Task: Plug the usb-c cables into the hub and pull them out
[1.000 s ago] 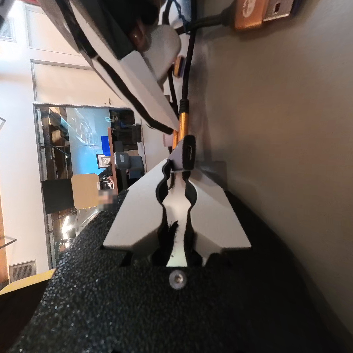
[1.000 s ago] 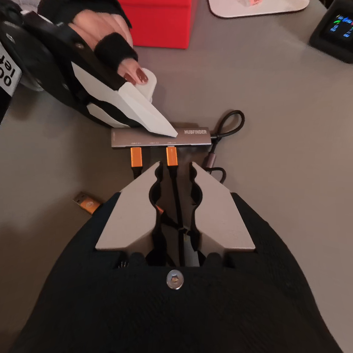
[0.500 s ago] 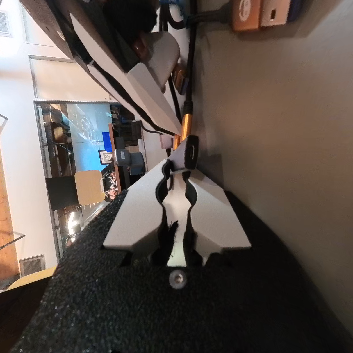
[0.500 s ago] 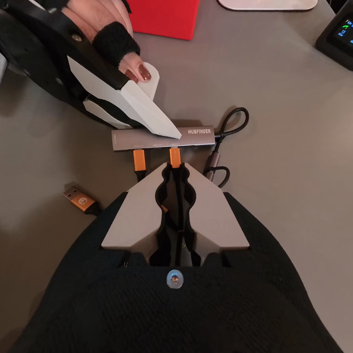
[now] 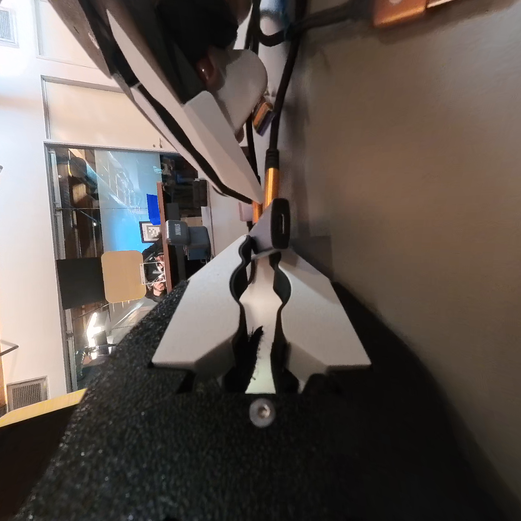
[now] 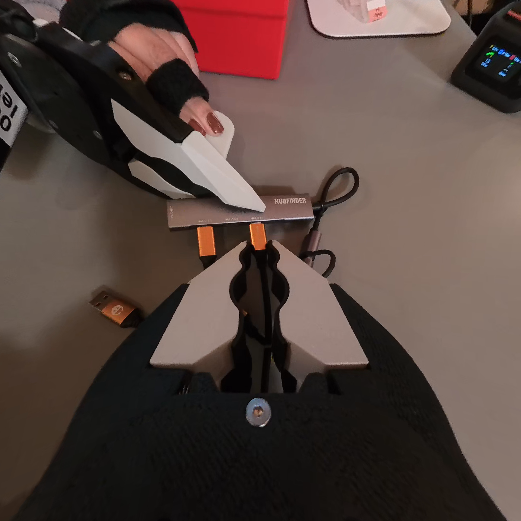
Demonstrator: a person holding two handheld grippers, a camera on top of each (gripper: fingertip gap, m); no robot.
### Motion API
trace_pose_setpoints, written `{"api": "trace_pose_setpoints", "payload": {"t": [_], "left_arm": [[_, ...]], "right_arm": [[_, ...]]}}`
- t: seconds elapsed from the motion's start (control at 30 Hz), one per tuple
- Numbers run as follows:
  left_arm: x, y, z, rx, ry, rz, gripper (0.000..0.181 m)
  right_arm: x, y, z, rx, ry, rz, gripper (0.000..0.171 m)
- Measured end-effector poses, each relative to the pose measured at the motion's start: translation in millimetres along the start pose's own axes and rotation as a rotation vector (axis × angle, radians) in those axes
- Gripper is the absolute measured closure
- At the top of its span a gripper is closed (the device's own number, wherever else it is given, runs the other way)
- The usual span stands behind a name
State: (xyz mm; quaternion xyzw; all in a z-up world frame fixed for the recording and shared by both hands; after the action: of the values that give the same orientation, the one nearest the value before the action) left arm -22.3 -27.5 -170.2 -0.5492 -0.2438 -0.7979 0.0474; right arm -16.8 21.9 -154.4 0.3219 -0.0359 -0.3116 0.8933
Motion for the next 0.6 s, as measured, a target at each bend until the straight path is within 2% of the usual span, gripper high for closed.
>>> {"api": "trace_pose_setpoints", "payload": {"t": [0.2,0.27,0.33,0.37,0.43,0.53,0.6], "left_arm": [[0,0,-2,0.011,-0.010,0.004,0.171],[5,0,-3,-0.006,0.085,0.005,0.172],[16,1,-7,-0.035,0.259,-0.013,0.172],[20,2,-9,-0.046,0.329,-0.019,0.173],[22,3,-10,-0.067,0.389,-0.030,0.173],[24,2,-11,-0.079,0.408,-0.038,0.173],[23,2,-11,-0.090,0.405,-0.051,0.172]], "right_arm": [[2,-2,-1,0.008,0.042,-0.031,0.162],[1,0,3,0.002,0.099,-0.092,0.161],[-2,9,18,-0.074,0.154,-0.179,0.161],[-4,17,24,-0.100,0.195,-0.237,0.154],[-5,26,29,-0.059,0.329,-0.326,0.142],[-5,27,24,0.081,0.563,-0.437,0.145],[-4,21,15,0.155,0.582,-0.410,0.149]]}}
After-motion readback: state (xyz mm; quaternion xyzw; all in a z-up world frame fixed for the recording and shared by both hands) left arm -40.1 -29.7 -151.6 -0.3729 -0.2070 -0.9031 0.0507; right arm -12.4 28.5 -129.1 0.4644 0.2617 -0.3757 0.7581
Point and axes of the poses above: each gripper's, where its closed fingertips meet, y back along the fingers, z out of its top, x = y × z across the jaws, the point moved 3 cm from there along y, back along the fingers, and after that the axes turned 10 degrees about y, right-handed, at the moved point
